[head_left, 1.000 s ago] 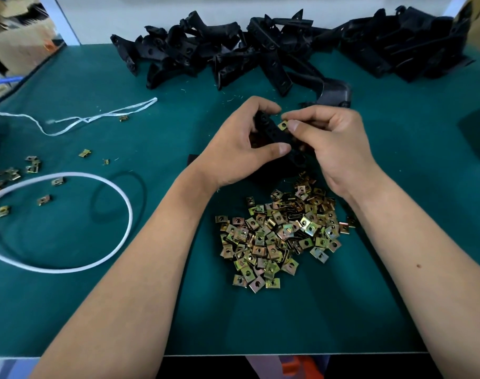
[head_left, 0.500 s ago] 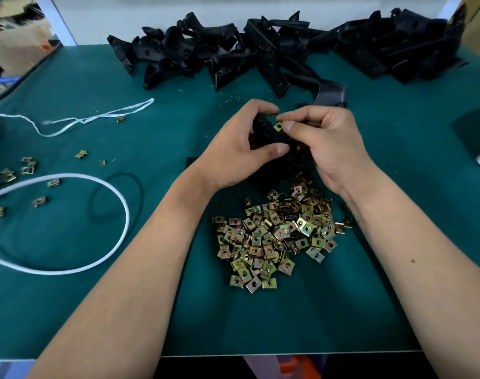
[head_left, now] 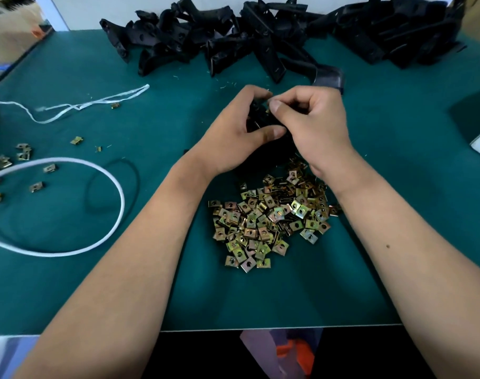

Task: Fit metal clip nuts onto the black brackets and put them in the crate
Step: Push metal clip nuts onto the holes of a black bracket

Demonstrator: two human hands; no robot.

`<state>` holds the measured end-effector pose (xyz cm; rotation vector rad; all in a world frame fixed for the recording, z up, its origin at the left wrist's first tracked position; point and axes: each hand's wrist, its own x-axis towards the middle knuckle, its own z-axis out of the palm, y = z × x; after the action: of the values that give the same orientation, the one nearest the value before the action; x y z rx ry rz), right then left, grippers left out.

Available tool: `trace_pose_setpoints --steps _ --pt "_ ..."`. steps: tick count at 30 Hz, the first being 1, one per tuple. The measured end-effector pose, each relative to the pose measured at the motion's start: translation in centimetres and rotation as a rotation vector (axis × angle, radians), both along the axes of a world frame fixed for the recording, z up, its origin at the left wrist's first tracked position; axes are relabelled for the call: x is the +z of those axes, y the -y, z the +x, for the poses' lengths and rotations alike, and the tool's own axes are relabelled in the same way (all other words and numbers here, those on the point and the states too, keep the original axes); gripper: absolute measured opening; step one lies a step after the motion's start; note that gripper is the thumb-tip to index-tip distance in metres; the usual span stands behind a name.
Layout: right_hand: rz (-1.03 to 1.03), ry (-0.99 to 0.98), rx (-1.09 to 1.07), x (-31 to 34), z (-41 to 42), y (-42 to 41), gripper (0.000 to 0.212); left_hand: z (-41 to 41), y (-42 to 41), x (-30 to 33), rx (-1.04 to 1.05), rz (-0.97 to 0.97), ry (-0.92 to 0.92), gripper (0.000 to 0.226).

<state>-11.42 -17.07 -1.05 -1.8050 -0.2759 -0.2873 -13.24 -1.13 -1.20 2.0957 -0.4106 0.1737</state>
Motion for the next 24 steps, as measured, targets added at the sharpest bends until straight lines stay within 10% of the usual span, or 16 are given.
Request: trace_pose_setpoints --steps 24 --pt "-0.108 -0.06 -0.017 0.1 -0.9 0.0 0.019 0.0 0.2 -0.5 0.065 0.035 0.036 0.042"
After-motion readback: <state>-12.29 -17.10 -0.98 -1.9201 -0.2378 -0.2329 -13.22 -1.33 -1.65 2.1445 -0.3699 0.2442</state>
